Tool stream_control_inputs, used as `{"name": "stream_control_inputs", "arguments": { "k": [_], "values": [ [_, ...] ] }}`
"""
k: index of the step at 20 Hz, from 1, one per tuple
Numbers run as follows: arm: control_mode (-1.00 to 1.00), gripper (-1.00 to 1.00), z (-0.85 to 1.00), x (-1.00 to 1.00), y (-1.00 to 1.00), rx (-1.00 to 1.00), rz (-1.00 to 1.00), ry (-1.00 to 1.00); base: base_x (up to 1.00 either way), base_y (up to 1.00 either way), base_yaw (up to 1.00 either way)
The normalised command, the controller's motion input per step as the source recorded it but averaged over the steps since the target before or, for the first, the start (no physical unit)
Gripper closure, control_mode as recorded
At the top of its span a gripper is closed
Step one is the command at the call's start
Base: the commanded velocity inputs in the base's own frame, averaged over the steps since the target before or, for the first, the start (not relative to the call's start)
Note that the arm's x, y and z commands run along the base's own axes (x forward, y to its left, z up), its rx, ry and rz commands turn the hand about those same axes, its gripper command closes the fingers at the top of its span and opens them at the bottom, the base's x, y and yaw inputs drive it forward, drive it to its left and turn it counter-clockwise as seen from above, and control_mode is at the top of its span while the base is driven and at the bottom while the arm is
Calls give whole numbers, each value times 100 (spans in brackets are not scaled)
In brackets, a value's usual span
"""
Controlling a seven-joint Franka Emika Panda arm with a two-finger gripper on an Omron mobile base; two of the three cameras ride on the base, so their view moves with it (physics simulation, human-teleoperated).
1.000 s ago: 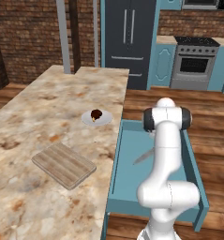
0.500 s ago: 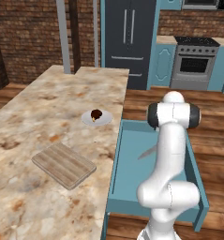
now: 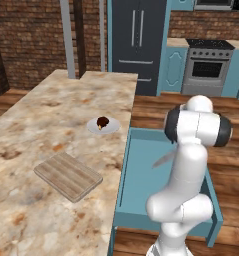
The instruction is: Pick up the knife from the drawer and place it on the cutting board. Then place the meat from the plate to the cutting board.
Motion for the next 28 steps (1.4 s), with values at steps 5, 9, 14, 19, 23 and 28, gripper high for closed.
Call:
{"name": "stream_control_inputs", "arguments": {
  "k": [5, 9, 14, 19, 23, 28],
  "values": [
    [-100, 100, 47, -45, 58, -8, -16, -8, 0, 0, 0],
    [-100, 100, 44, -19, 52, -1, -31, -3, 0, 0, 0],
    [-100, 100, 38, -7, 55, 5, -22, 13, 0, 0, 0],
    [-100, 100, 35, -1, 67, 20, -12, 20, 0, 0, 0],
    [-100, 100, 17, -6, 72, 23, -16, 18, 0, 0, 0],
    [-100, 100, 0, -11, 87, 0, -27, 0, 0, 0, 0]
  ]
}}
